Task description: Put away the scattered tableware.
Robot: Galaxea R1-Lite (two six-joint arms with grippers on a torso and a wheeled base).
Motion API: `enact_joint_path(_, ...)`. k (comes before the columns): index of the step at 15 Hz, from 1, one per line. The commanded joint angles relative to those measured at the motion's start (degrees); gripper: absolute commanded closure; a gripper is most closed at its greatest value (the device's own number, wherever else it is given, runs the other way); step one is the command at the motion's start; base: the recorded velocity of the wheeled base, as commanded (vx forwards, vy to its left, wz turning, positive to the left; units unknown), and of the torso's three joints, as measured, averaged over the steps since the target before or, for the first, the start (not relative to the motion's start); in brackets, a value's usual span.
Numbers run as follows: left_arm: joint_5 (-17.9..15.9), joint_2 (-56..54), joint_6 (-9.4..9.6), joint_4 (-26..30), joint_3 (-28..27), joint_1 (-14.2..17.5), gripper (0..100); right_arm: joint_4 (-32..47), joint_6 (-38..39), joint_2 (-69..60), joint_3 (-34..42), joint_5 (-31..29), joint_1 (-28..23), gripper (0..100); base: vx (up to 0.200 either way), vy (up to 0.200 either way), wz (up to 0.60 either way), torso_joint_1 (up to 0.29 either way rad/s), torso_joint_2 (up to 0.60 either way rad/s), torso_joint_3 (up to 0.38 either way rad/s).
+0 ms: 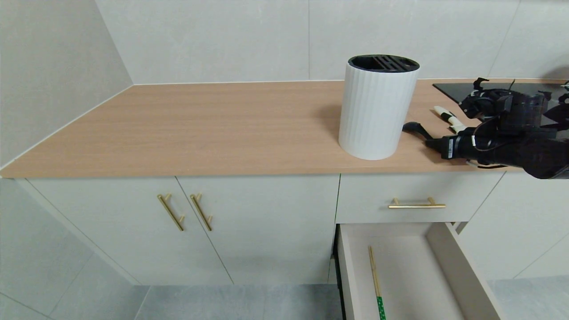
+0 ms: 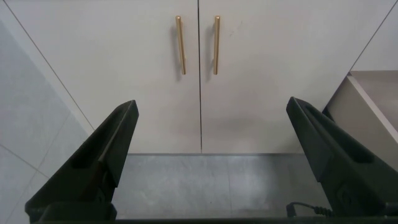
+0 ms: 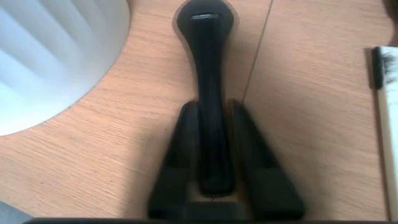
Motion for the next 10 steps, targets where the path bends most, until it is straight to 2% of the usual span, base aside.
enact_joint_path(1, 0.0, 0.1, -0.01, 0.0, 0.0, 0.0, 0, 0.1, 0.0, 0.1, 0.0, -0.1, 0.0, 100, 0.000, 0.000, 0.00, 0.000, 0.00, 0.000)
enact_joint_path(4, 0.0, 0.1, -0.01, 0.0, 0.0, 0.0, 0, 0.4, 0.0, -0.1, 0.0, -0.4, 0.5, 100, 0.000, 0.000, 0.00, 0.000, 0.00, 0.000)
enact_joint_path(6, 0.0, 0.1, -0.01, 0.0, 0.0, 0.0, 0, 1.1, 1.1, -0.8, -0.1, -4.5, 1.7, 100, 0.000, 0.000, 0.00, 0.000, 0.00, 0.000)
enact_joint_path(7, 0.0, 0.1, -0.01, 0.0, 0.0, 0.0, 0, 1.9, 4.3, -3.3, 0.6, -8.7, 2.9, 100, 0.000, 0.000, 0.00, 0.000, 0.00, 0.000)
enact_joint_path(9, 0.0, 0.1, -0.01, 0.0, 0.0, 0.0, 0, 3.7, 5.4, -6.0, 1.9, -8.8, 3.1, 100, 0.000, 0.000, 0.00, 0.000, 0.00, 0.000)
enact_joint_path(10, 0.0, 0.1, -0.01, 0.0, 0.0, 0.0, 0, 13.1, 7.4, -12.8, 4.4, -8.9, 4.3, 100, 0.000, 0.000, 0.00, 0.000, 0.00, 0.000)
